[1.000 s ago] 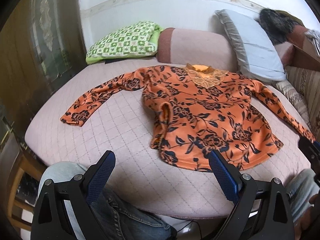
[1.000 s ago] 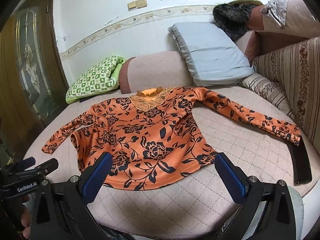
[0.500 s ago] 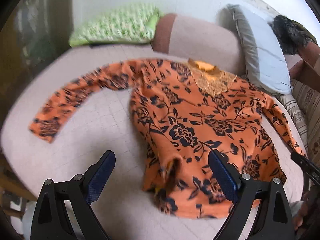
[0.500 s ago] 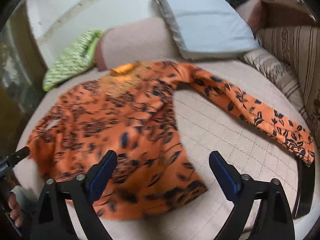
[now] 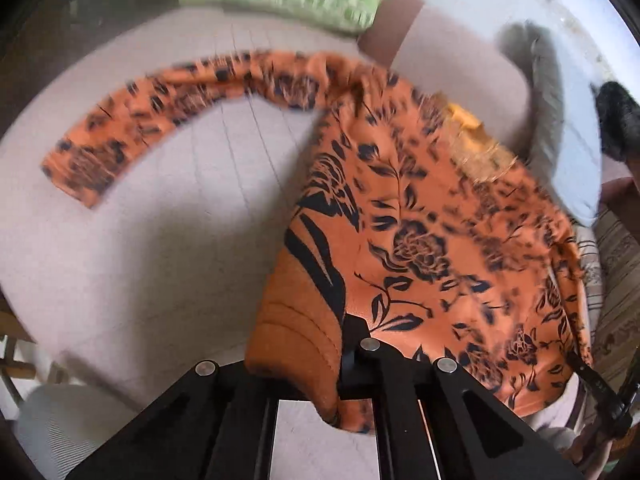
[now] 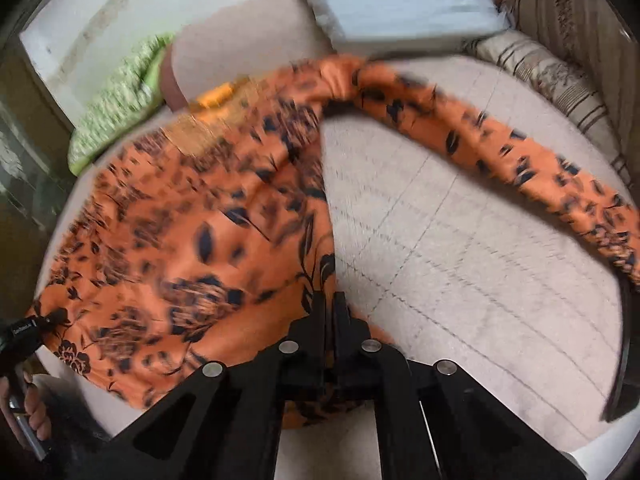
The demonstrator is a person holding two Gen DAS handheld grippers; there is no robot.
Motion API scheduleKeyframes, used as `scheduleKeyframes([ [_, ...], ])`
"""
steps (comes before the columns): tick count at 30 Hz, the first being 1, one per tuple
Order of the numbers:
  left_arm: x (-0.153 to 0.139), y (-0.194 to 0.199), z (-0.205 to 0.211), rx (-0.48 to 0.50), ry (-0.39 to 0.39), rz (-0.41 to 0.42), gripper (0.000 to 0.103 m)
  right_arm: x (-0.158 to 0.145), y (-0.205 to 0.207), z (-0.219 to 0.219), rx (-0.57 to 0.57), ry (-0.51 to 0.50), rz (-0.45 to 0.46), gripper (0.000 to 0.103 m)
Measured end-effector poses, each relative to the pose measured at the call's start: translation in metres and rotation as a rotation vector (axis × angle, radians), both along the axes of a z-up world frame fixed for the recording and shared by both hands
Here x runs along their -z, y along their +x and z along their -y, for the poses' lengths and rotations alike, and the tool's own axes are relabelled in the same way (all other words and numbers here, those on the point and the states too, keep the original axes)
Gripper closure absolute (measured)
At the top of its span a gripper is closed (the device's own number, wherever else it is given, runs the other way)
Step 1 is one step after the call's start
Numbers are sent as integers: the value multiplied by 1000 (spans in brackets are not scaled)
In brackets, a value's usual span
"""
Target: Fold small clothes
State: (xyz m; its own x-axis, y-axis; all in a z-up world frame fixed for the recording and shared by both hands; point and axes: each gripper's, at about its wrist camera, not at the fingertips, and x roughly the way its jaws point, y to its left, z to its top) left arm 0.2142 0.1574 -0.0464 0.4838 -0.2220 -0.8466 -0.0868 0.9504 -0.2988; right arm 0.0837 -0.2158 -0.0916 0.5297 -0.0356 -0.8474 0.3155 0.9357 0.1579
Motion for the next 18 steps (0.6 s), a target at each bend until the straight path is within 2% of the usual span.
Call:
scheduleKeyframes([
  [3,-3,-9,-22,-6,10,-27,99,-24,-36,1,26,12,21,101],
  [5,11,-5,-29,-2,23,-88,98,-20,-50,1,35,28,-4,101],
  [7,30,3,-28,-21,76,-126,94,0,-46,-2,30,28,-73,100],
  [9,49,16,-18,-5,180,-160,91,19,-34,-10,30,-29,-161,99],
  [10,54,19,-12,7,222,-168,89,17,-30,-15,21,-53,-162,94],
  [11,57,21,-8,22,265,-167,86,12,-28,-19,16,-67,-142,94],
  [12,55,21,-6,42,300,-134,84,4,-28,-22,22,-84,-113,84],
  [13,51,18,0,46,311,-111,78,-4,-32,-22,31,-83,-79,64],
  [15,37,6,-4,46,308,-22,63,-25,-44,-18,49,-39,23,37],
  [16,31,-1,-5,51,297,20,47,-35,-49,-17,63,-17,76,33],
  [17,24,-8,-4,61,287,59,38,-43,-56,-13,75,0,121,32],
  [18,18,-15,-3,76,272,104,37,-53,-62,-6,88,18,161,29],
])
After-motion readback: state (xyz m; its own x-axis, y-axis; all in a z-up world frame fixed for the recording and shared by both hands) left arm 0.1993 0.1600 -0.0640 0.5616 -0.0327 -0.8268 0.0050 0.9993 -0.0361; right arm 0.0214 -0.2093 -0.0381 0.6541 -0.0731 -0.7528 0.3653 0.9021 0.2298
